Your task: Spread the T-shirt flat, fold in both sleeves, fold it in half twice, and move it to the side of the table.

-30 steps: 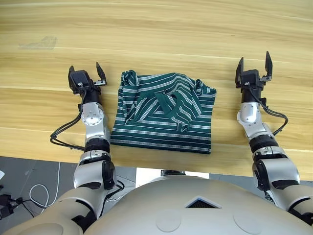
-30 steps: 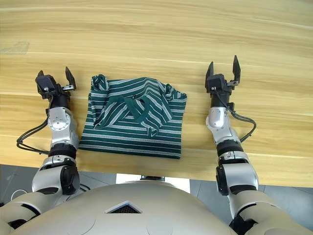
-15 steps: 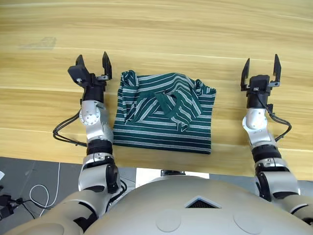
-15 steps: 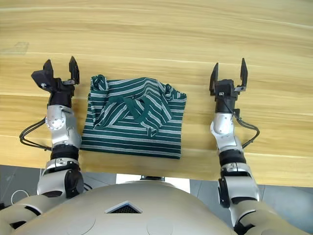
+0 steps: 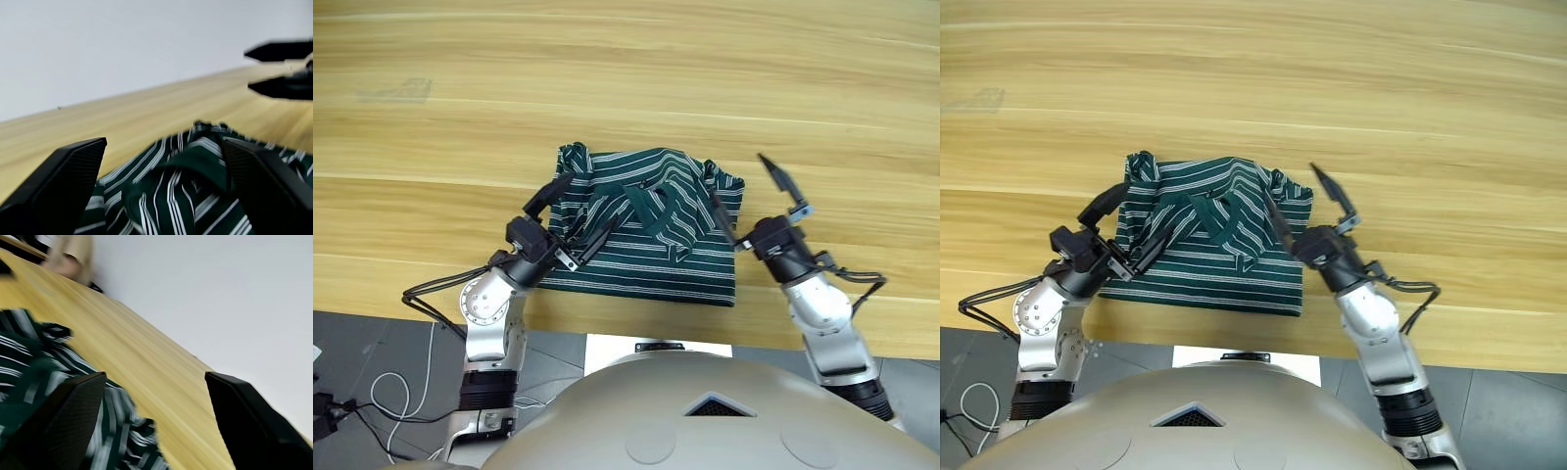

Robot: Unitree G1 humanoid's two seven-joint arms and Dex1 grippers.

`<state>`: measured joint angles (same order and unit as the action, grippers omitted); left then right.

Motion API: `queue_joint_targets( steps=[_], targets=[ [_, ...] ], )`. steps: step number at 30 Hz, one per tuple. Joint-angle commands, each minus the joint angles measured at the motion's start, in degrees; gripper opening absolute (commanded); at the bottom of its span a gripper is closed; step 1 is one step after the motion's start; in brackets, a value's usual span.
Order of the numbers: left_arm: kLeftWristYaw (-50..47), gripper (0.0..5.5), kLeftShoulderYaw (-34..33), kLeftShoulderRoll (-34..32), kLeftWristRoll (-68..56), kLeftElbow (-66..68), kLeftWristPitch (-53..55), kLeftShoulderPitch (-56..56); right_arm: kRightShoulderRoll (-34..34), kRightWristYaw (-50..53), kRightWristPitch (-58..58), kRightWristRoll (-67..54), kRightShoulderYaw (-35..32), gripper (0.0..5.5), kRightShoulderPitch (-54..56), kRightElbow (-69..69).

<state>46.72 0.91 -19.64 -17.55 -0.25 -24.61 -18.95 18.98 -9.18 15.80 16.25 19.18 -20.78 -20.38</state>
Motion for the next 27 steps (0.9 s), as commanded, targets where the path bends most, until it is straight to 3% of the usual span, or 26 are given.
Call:
queue_joint_targets(
  steps=[1, 4, 9, 27],
  targets=[
    [0.72, 4.43, 1.44, -2.04, 4.73, 6.97, -1.04, 4.02, -3.17, 0.59, -1.76, 3.83, 4.72, 3.75, -0.28, 2.69],
    [-0.85, 4.43, 1.74, -2.58, 7.68, 11.38, -1.08, 6.47, -4.74, 2.77, -0.53, 6.91, 7.93, 3.75, -1.85, 7.06],
    [-2.56, 4.43, 0.94, -3.68, 7.48, 10.07, 2.56, 5.88, -5.54, 4.07, -0.22, 5.85, 7.1, 3.75, -3.49, 10.17],
    [0.4, 4.43, -0.94, -10.94, 3.61, -7.95, 6.86, -6.09, -7.43, 10.96, 4.5, 10.75, 8.61, 3.75, -2.22, 19.83]
  ],
)
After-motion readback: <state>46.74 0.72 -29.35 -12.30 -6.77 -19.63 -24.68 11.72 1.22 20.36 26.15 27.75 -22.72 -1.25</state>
